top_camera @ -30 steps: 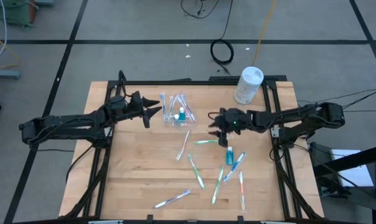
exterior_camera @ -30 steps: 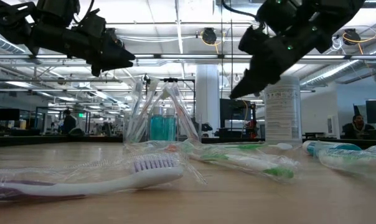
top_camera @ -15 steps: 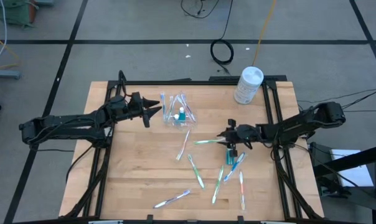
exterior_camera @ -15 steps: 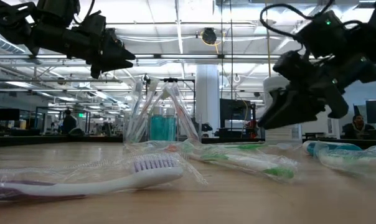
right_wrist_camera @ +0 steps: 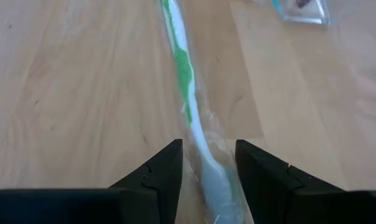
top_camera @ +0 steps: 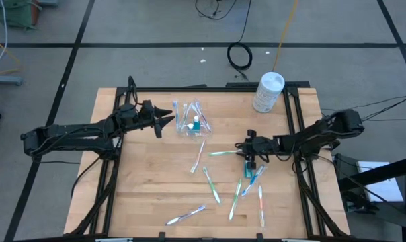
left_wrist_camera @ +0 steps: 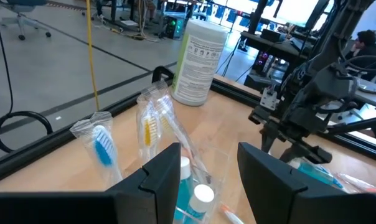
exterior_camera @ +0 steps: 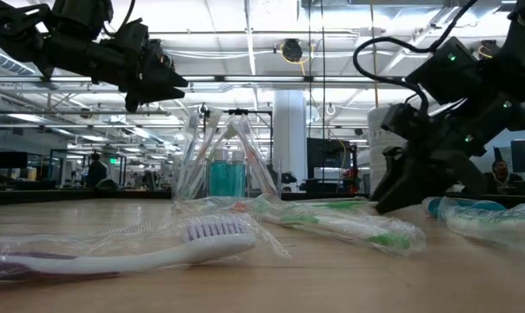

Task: Pick & Place toothbrushing station
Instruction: Put the green toothbrush into the transparent organizer

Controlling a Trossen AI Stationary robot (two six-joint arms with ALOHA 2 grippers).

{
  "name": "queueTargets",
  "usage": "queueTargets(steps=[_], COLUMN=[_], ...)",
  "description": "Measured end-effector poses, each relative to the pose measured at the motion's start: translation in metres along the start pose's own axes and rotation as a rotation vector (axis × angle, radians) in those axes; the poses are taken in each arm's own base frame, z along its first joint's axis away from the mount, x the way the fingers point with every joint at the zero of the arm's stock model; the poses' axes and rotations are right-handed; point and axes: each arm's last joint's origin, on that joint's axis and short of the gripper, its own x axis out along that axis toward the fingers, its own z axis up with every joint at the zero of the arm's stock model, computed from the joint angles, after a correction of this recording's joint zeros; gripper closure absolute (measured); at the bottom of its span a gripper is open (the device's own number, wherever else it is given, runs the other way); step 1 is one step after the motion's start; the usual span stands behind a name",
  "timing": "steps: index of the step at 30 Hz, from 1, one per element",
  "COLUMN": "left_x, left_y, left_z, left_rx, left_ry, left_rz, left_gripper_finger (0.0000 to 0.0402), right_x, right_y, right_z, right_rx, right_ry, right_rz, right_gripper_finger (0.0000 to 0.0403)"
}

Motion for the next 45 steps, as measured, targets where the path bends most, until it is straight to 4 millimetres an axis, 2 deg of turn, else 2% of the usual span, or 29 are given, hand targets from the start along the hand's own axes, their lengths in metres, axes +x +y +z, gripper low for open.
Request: queueTargets(steps=[4,11,18,24,32,36,41,45], left_x=[0.0,0.0,0.0,0.0,0.0,0.0,0.0,0.0], left_y=[0.0,0.0,0.0,0.0,0.0,0.0,0.0,0.0], left_z=[0.0,0.0,0.0,0.0,-0.001,-0.001,-0.001,-0.001], left_rx=[0.0,0.0,-0.008,-0.043,-0.055,-0.054,-0.054,-0.054], left_ry=[0.0,0.001,0.002,0.002,0.011,0.015,0.013,0.013], left_rz=[-0.001,-0.001,-0.001,-0.001,0.001,0.002,0.01,0.01], left_gripper_finger=[0.0236,0.0236,0.0236,0.0236,0.0236,0.0236,0.0236,0.0236], right_x=[0.006,0.007,0.01,0.003,-0.03,-0.045,-0.055,-0.055], right_y=[0.001,0.001,0.007,0.014,0.01,0.003,-0.008,-0.02], right_z=[-0.003,0.002,0.02,0.064,0.142,0.171,0.199,0.202], right_rx=[-0.048,-0.126,-0.305,-0.476,-0.737,-0.893,-1.049,-1.166], right_ry=[0.01,-0.053,-0.067,0.047,0.221,0.27,0.26,0.326], right_rz=[0.0,0.0,0.008,-0.077,-0.24,-0.315,-0.348,-0.384], right_gripper_finger=[0.0284,0.0363,0.0363,0.0355,0.0361,0.0358,0.0361,0.0361])
